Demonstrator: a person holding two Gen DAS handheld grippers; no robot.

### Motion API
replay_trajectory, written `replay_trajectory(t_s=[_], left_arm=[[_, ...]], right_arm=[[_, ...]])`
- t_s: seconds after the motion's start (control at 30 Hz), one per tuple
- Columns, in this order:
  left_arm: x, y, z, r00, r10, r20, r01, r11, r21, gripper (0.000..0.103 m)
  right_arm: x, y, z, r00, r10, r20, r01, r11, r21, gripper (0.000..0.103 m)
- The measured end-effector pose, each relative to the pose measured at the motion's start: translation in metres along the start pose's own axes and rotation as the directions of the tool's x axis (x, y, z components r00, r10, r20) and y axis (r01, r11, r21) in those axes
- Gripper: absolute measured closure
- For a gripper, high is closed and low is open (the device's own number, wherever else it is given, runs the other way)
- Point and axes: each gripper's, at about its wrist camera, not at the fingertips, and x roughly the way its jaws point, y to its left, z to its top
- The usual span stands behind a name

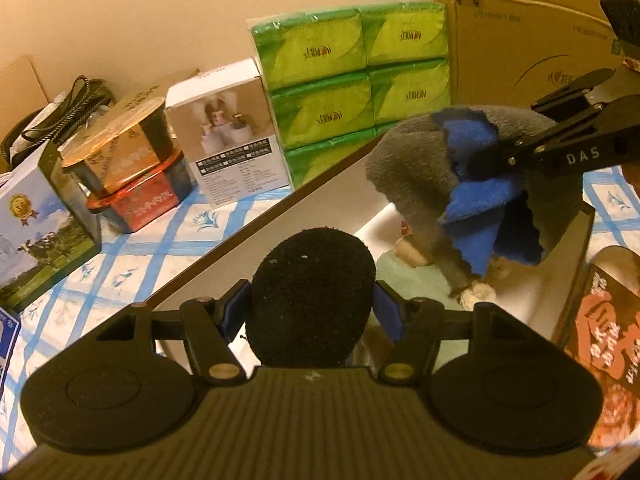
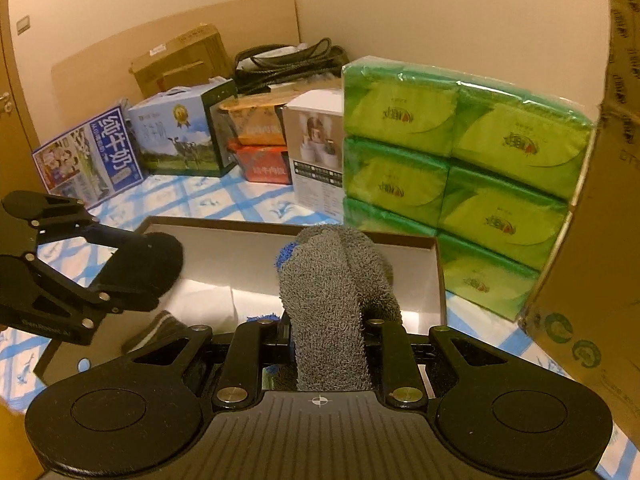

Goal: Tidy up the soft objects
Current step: 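Lower both items into the box and open both tools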

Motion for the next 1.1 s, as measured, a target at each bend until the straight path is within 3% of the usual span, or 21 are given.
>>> replay_trajectory(t_s=[0.07, 0.1, 0.2, 0.23, 0.57, 0.73, 1.1], left_arm=[[0.008, -0.001, 0.003, 1.000, -0.001, -0.004, 0.001, 1.000, -0.001, 0.039], [0.012, -0.002, 0.004, 1.000, -0.003, -0.008, 0.003, 1.000, -0.004, 0.039], [0.023, -0.003, 0.006, 1.000, -0.002, -0.021, 0.002, 1.000, -0.007, 0.039], [0.025, -0.004, 0.005, 1.000, -0.001, -0.024, 0.001, 1.000, -0.007, 0.039], [0.042, -0.009, 0.006, 0.999, -0.008, -0.038, 0.008, 1.000, -0.004, 0.037], [0.047, -0.007, 0.008, 0.999, 0.022, -0.045, -0.024, 0.999, -0.036, 0.028], [0.040, 0.000, 0.001, 0.997, 0.041, -0.066, -0.047, 0.995, -0.092, 0.027]], right_arm=[[0.006, 0.000, 0.002, 1.000, 0.010, 0.020, -0.010, 1.000, -0.004, 0.081], [0.008, 0.001, 0.002, 0.999, 0.017, 0.028, -0.016, 1.000, -0.013, 0.075], [0.017, 0.006, 0.001, 0.999, -0.025, 0.028, 0.026, 0.999, -0.041, 0.043], [0.018, 0.006, -0.001, 0.999, -0.026, 0.035, 0.027, 0.998, -0.049, 0.039], [0.025, -0.006, -0.012, 0.999, -0.013, -0.029, 0.012, 0.999, -0.031, 0.038], [0.026, -0.007, -0.015, 0.999, -0.009, -0.048, 0.007, 0.999, -0.035, 0.038], [0.016, -0.006, -0.025, 0.997, 0.009, -0.078, -0.011, 0.999, -0.031, 0.036]])
